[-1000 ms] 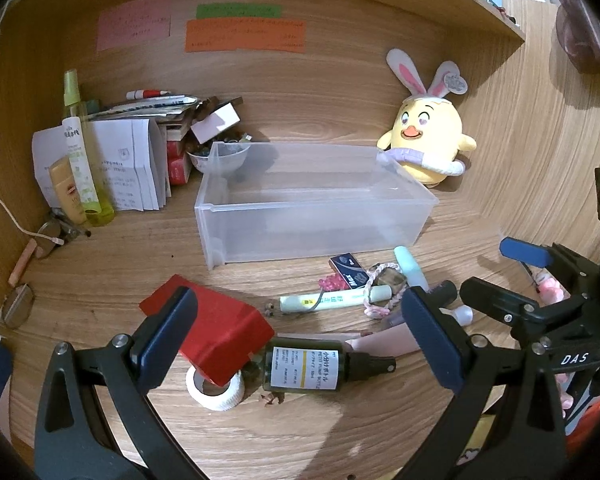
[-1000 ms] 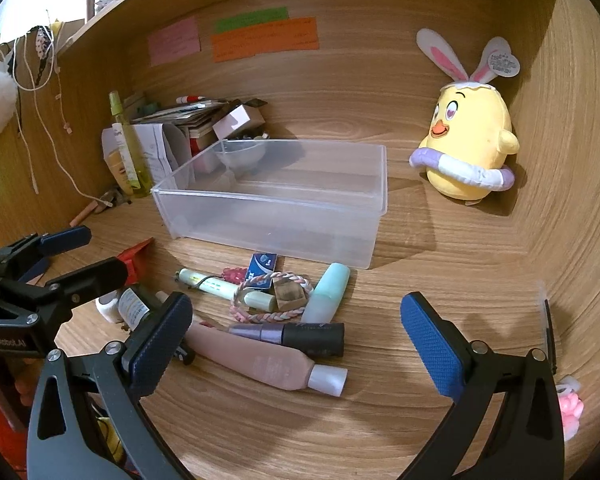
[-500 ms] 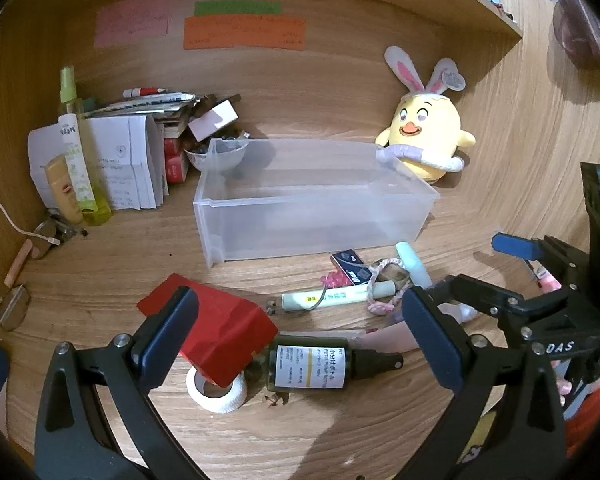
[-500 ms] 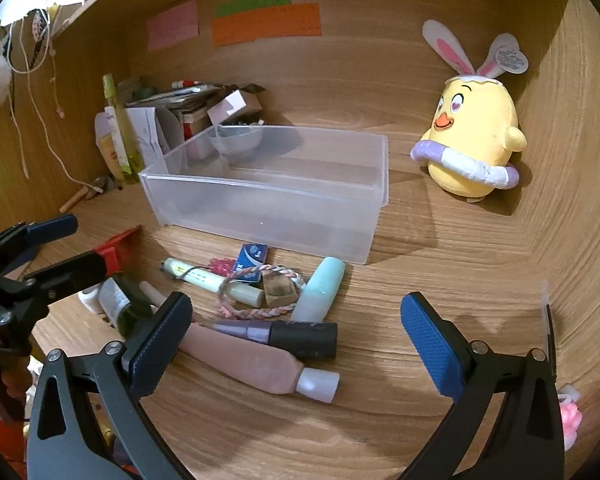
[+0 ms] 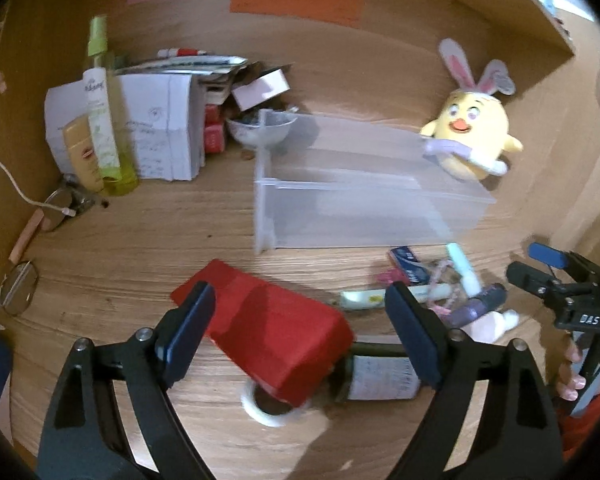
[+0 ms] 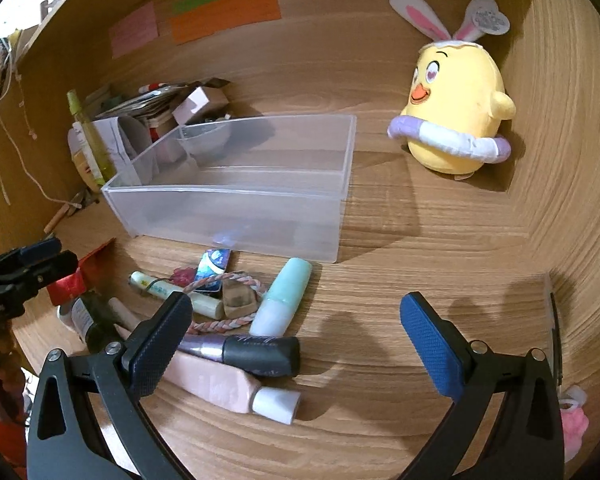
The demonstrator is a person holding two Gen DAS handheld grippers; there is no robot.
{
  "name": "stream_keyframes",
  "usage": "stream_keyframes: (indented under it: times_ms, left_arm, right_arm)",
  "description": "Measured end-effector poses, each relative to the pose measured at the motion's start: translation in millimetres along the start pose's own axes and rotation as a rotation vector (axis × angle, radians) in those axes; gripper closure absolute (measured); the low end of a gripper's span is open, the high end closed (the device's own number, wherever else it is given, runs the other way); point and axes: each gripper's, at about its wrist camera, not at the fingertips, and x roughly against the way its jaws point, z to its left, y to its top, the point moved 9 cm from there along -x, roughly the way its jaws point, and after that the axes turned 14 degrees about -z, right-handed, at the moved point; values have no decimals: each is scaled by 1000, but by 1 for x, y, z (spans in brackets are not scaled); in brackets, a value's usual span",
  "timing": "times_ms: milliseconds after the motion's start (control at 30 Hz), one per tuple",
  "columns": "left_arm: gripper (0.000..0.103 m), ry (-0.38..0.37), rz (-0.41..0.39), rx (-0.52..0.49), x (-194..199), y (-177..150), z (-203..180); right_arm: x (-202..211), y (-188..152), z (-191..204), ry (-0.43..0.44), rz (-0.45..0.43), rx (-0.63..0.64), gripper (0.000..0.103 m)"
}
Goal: Organize objects
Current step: 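Move the left tool over the red packet while the right tool approaches the mint-green tube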
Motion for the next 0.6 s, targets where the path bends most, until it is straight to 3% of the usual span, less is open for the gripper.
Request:
stream_keyframes:
  times_ms: [267,400,600]
  left_arm:
    - [15,63,82,15,-25,5,27]
    - [15,79,118,-4,-39,0,30]
    - [15,79,160,11,-45,-13,41]
  right_arm:
    - [-19,3,-5,-42,41,25,8]
    - [-32,0,-4,-50,77,25,18]
    - [-44,-10,-4,-63,118,27,20]
